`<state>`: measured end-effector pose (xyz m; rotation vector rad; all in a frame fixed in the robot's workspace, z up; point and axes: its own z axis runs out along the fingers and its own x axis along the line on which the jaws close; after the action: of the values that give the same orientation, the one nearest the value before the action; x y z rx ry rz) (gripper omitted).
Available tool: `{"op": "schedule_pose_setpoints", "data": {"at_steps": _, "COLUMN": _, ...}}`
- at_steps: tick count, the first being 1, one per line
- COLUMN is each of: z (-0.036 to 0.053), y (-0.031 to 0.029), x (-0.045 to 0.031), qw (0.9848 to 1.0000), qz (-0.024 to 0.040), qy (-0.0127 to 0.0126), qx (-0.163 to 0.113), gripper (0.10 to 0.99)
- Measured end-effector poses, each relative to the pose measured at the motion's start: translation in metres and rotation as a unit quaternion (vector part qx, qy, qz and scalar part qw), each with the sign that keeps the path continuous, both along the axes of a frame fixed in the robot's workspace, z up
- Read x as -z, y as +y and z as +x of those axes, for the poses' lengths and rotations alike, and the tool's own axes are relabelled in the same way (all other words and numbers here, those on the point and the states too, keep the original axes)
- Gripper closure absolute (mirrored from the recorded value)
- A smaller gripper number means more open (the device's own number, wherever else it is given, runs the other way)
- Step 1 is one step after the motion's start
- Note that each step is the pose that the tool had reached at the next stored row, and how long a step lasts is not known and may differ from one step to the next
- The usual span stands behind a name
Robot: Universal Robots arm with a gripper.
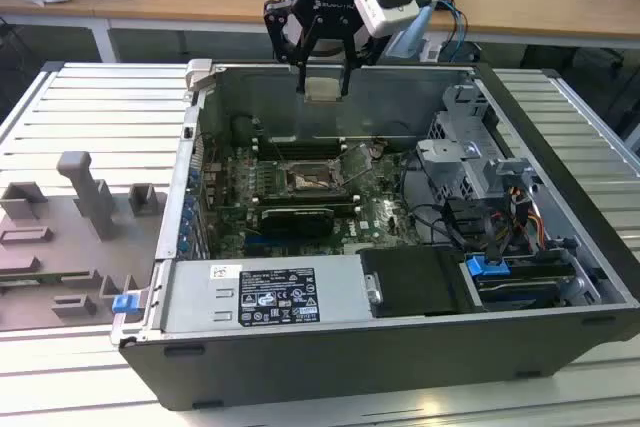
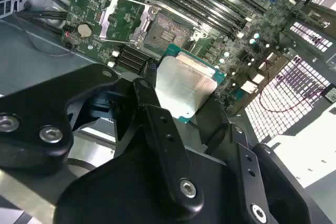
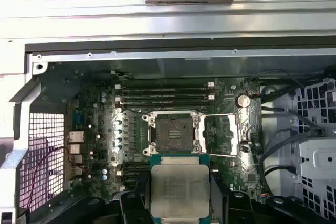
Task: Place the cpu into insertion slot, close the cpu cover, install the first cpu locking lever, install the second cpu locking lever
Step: 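Place the cpu into insertion slot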
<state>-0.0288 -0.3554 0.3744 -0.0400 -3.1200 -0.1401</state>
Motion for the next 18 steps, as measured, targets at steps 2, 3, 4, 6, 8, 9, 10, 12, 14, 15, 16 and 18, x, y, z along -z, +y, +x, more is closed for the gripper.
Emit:
{"op": "schedule_pose_setpoints", "data": {"at_steps": 2, "z": 0.0, "y": 0.0, "x": 0.0, "qw": 1.0, "qz": 0.0, "qy": 0.0, "qx": 0.001, "gripper": 0.545}}
{"op": "schedule_pose_setpoints", "data": {"at_steps": 3, "z": 0.0, "y": 0.0, "x": 0.0, "qw": 1.0, "qz": 0.0, "qy": 0.0, "qx": 0.002, "gripper": 0.545}}
{"op": "schedule_pose_setpoints", "data": {"at_steps": 4, "z": 0.0, "y": 0.0, "x": 0.0, "qw": 1.0, "qz": 0.0, "qy": 0.0, "qx": 0.003, "gripper": 0.545}}
{"op": "schedule_pose_setpoints", "data": {"at_steps": 6, "z": 0.0, "y": 0.0, "x": 0.0, "qw": 1.0, "qz": 0.0, "qy": 0.0, "qx": 0.005, "gripper": 0.545}}
{"op": "schedule_pose_setpoints", "data": {"at_steps": 8, "z": 0.0, "y": 0.0, "x": 0.0, "qw": 1.0, "qz": 0.0, "qy": 0.0, "qx": 0.007, "gripper": 0.545}}
{"op": "schedule_pose_setpoints", "data": {"at_steps": 9, "z": 0.0, "y": 0.0, "x": 0.0, "qw": 1.0, "qz": 0.0, "qy": 0.0, "qx": 0.009, "gripper": 0.545}}
{"op": "schedule_pose_setpoints", "data": {"at_steps": 10, "z": 0.0, "y": 0.0, "x": 0.0, "qw": 0.9999, "qz": 0.0, "qy": 0.0, "qx": 0.012, "gripper": 0.545}}
{"op": "schedule_pose_setpoints", "data": {"at_steps": 12, "z": 0.0, "y": 0.0, "x": 0.0, "qw": 0.9999, "qz": 0.0, "qy": 0.0, "qx": 0.014, "gripper": 0.545}}
{"op": "schedule_pose_setpoints", "data": {"at_steps": 14, "z": 0.0, "y": 0.0, "x": 0.0, "qw": 0.9999, "qz": 0.0, "qy": 0.0, "qx": 0.017, "gripper": 0.545}}
{"op": "schedule_pose_setpoints", "data": {"at_steps": 15, "z": 0.0, "y": 0.0, "x": 0.0, "qw": 0.9998, "qz": 0.0, "qy": 0.0, "qx": 0.018, "gripper": 0.545}}
{"op": "schedule_pose_setpoints", "data": {"at_steps": 16, "z": 0.0, "y": 0.0, "x": 0.0, "qw": 0.9998, "qz": 0.0, "qy": 0.0, "qx": 0.02, "gripper": 0.545}}
{"op": "schedule_pose_setpoints", "data": {"at_steps": 18, "z": 0.0, "y": 0.0, "x": 0.0, "qw": 0.9997, "qz": 0.0, "qy": 0.0, "qx": 0.023, "gripper": 0.545}}
